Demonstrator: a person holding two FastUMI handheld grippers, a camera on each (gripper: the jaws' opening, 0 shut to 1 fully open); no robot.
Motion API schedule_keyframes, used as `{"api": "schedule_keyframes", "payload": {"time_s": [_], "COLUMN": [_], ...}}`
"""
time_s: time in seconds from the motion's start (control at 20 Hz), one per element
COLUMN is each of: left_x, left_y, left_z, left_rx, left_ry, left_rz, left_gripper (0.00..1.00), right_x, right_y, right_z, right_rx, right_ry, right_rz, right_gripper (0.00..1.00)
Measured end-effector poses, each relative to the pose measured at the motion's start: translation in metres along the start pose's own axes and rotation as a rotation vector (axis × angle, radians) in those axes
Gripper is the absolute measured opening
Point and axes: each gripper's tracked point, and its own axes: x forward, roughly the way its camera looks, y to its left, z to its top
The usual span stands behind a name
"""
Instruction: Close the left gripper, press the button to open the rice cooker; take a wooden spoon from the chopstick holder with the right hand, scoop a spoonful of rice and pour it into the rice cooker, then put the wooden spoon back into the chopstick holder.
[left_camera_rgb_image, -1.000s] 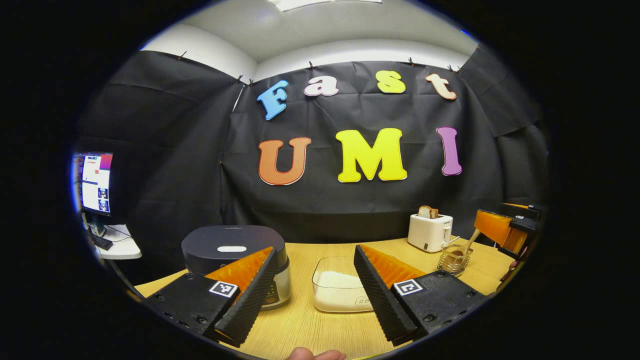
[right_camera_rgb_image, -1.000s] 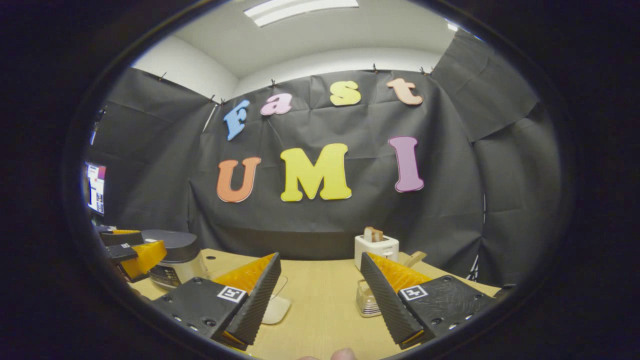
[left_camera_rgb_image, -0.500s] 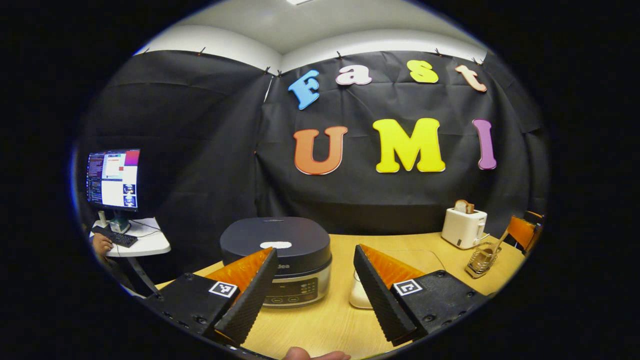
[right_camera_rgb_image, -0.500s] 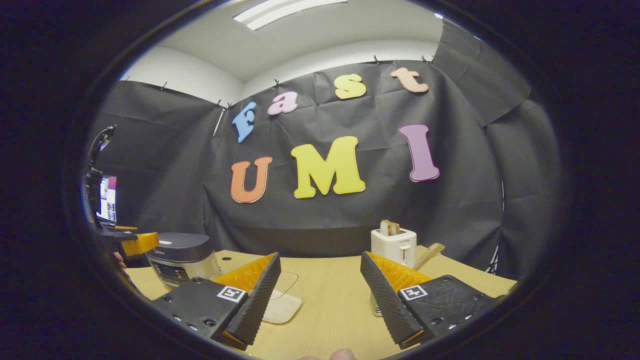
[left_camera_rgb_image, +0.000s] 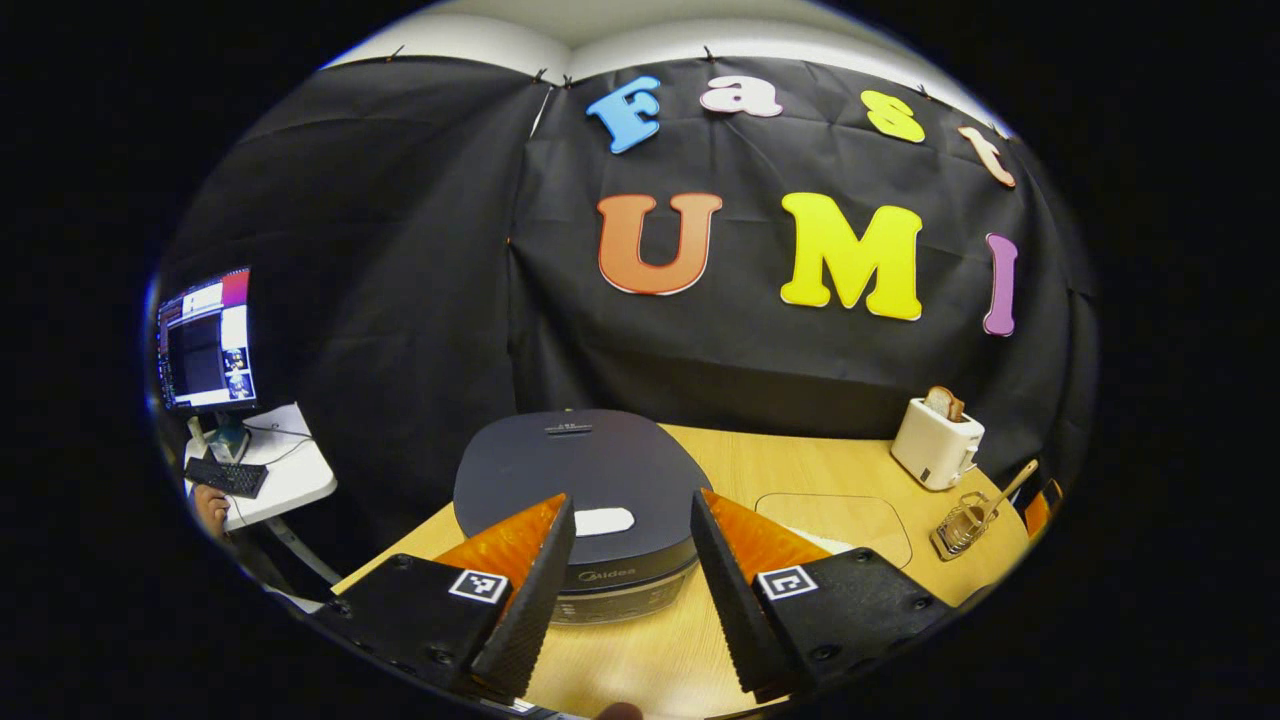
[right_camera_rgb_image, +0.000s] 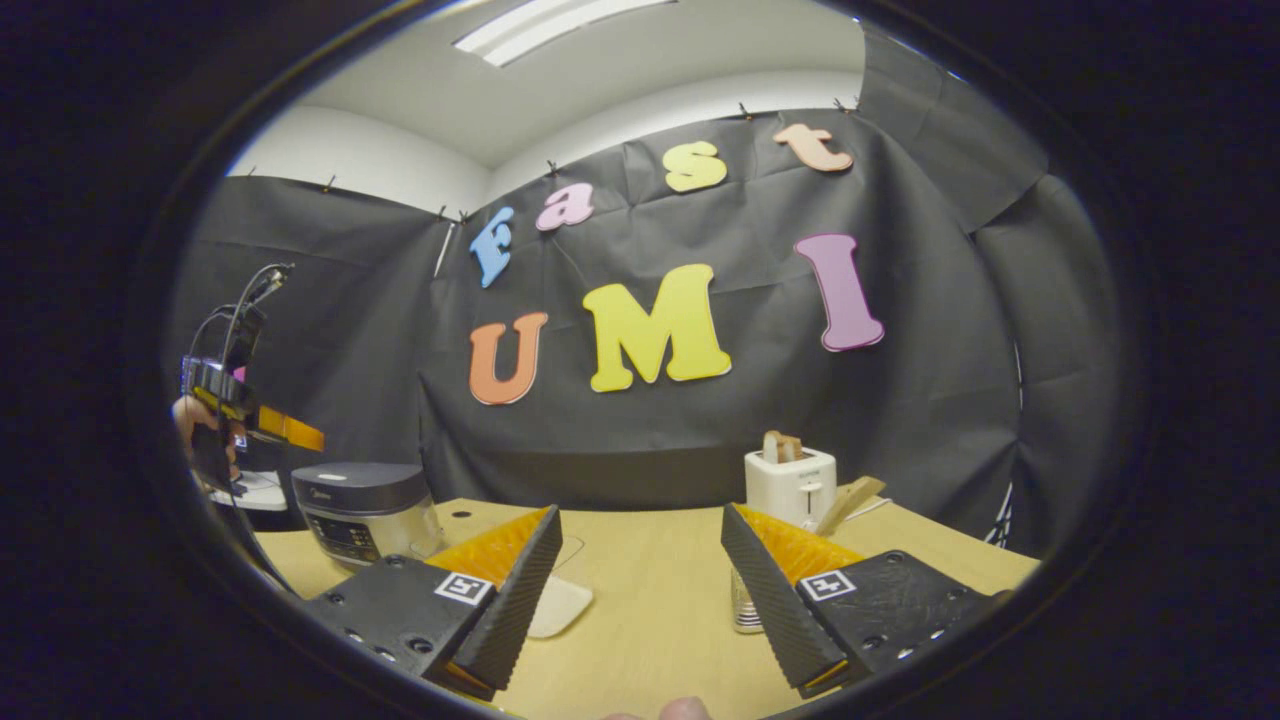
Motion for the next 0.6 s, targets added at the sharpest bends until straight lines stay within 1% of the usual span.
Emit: {"api": "schedule_keyframes", "payload": {"time_s": [0.05,0.1,0.15,0.2,0.25,0.3,0.35,0.4,0.45,0.5,0.6], "left_x": [0.005,0.012,0.018,0.023,0.028,0.033,0.038,0.040,0.042,0.045,0.048], "left_y": [-0.002,0.001,0.008,0.011,0.013,0.015,0.020,0.022,0.021,0.020,0.028], "left_z": [0.004,0.007,0.009,0.009,0.007,0.003,-0.002,-0.006,-0.009,-0.012,-0.017], "left_rx": [-0.015,-0.024,-0.027,-0.022,-0.018,-0.019,-0.023,-0.024,-0.029,-0.036,-0.052], "left_ry": [0.026,0.054,0.079,0.105,0.134,0.168,0.201,0.222,0.242,0.253,0.272], "left_rz": [-0.019,-0.014,0.008,0.019,0.025,0.040,0.057,0.065,0.071,0.069,0.096], "left_gripper": [0.75,0.65,0.55,0.48,0.37,0.34,0.27,0.24,0.19,0.17,0.11], "right_x": [0.001,0.001,0.002,0.002,0.003,0.003,0.004,0.005,0.007,0.007,0.011], "right_y": [-0.003,-0.005,-0.006,-0.008,-0.009,-0.011,-0.013,-0.013,-0.015,-0.016,-0.017], "right_z": [-0.001,-0.003,-0.004,-0.005,-0.006,-0.007,-0.008,-0.010,-0.010,-0.012,-0.014], "right_rx": [-0.005,-0.005,-0.002,0.002,0.006,0.011,0.017,0.025,0.032,0.039,0.054], "right_ry": [0.002,0.005,0.005,0.004,0.002,0.002,0.002,0.004,0.004,0.006,0.013], "right_rz": [0.000,0.002,0.004,0.007,0.007,0.006,0.006,0.008,0.010,0.011,0.022], "right_gripper": [0.95,0.95,0.95,0.95,0.95,0.95,0.95,0.95,0.95,0.95,0.95]}}
